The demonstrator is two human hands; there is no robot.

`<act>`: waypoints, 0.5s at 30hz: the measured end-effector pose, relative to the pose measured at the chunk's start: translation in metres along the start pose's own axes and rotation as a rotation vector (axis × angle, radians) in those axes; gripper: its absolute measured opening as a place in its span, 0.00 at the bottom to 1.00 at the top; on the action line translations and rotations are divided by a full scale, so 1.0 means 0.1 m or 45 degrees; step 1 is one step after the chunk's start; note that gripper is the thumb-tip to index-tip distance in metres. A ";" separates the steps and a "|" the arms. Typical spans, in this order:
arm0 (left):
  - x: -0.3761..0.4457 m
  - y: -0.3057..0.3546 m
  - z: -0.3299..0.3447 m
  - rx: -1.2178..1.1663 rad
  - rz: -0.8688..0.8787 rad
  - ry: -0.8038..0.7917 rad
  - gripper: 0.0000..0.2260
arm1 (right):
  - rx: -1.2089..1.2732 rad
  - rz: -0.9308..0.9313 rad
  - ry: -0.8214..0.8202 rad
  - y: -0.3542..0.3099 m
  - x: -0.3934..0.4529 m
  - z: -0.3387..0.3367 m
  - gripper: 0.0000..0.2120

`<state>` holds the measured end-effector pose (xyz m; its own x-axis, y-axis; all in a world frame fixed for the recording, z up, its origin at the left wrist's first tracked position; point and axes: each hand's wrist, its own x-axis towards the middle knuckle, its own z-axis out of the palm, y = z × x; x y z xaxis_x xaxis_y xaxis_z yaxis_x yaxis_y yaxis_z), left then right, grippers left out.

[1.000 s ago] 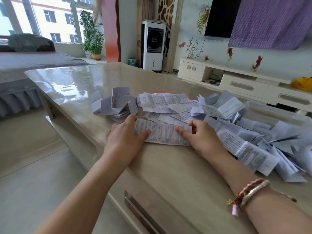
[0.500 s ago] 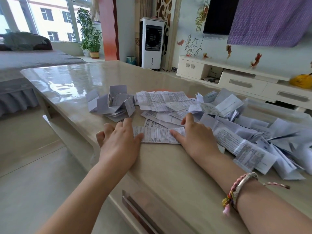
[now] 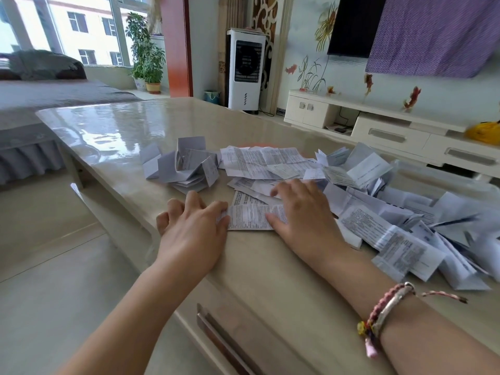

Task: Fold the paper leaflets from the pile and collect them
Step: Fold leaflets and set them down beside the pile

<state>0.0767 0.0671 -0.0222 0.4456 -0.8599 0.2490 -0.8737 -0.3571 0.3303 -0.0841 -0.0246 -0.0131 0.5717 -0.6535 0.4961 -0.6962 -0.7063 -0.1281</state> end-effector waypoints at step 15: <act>-0.11 -0.11 -0.09 0.147 -0.025 -0.047 0.17 | 0.355 -0.082 -0.549 0.06 -0.06 -0.06 0.24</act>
<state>0.0831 0.0837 -0.0201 0.4572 -0.8644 0.2091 -0.8825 -0.4117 0.2275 -0.0945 -0.0237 -0.0119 0.7775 -0.6176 0.1189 -0.5451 -0.7560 -0.3624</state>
